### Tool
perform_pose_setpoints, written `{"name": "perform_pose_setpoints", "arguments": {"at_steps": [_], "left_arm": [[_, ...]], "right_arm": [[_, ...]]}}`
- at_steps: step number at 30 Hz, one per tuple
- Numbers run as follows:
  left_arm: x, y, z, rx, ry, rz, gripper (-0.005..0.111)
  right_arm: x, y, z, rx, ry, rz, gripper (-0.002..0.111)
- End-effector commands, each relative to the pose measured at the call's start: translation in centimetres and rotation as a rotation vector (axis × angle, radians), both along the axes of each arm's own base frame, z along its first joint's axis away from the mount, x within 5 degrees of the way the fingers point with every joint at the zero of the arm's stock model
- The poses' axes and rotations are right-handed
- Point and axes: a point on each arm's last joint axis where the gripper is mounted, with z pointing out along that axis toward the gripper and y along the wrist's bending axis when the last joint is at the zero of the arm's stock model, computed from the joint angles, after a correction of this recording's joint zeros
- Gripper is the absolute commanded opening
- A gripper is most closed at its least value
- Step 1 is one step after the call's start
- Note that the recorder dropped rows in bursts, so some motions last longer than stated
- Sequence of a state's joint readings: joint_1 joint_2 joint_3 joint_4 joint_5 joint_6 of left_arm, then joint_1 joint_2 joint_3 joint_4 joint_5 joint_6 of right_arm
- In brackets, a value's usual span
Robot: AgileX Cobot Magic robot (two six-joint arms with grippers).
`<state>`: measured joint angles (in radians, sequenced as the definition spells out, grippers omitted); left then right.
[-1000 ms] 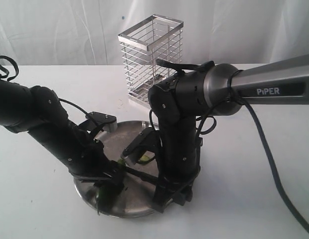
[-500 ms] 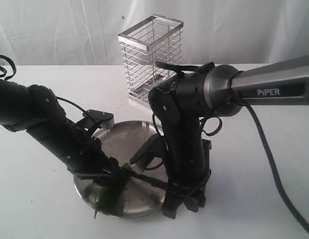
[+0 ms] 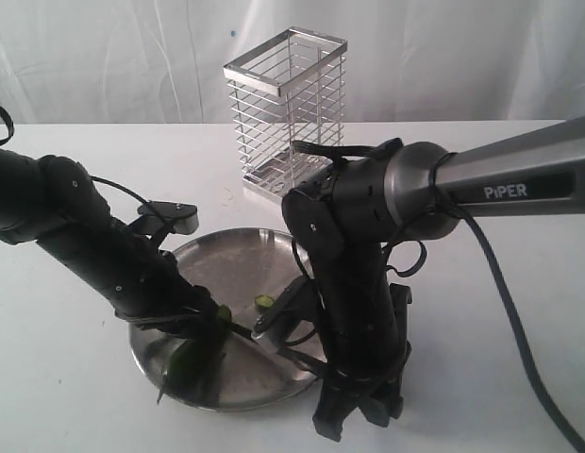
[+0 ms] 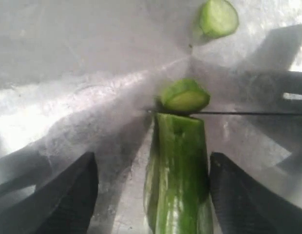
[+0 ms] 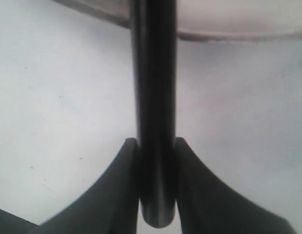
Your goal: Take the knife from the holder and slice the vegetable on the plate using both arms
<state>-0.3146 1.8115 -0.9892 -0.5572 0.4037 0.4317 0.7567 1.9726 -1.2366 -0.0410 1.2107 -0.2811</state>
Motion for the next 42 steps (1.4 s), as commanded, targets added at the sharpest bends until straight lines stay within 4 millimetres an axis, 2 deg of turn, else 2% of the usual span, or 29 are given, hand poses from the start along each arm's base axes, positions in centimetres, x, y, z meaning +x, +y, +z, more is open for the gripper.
{"name": "perform_pose_setpoints", "arguments": {"at_steps": [1, 7, 18, 33, 36, 42], "left_arm": [[-0.1, 0.5, -0.8, 0.017, 0.031, 0.011, 0.063], [-0.2, 0.3, -0.7, -0.013, 0.051, 0.03, 0.063], [-0.3, 0.3, -0.7, -0.017, 0.058, 0.03, 0.063], [-0.4, 0.0, -0.5, -0.05, 0.074, 0.042, 0.063], [-0.5, -0.1, 0.2, -0.07, 0.06, 0.031, 0.063], [-0.9, 0.1, 3.3, -0.093, -0.042, 0.013, 0.063]], "right_arm": [[0.0, -0.3, 0.1, -0.024, -0.012, 0.002, 0.0], [1.0, 0.6, 1.2, 0.004, -0.064, 0.01, 0.0], [1.6, 2.3, -0.7, -0.073, -0.101, 0.121, 0.0], [2.4, 3.1, -0.1, -0.046, -0.131, 0.119, 0.0], [2.5, 3.1, -0.1, -0.047, -0.132, 0.123, 0.0], [2.5, 3.2, 0.0, -0.045, -0.136, 0.124, 0.0]]}}
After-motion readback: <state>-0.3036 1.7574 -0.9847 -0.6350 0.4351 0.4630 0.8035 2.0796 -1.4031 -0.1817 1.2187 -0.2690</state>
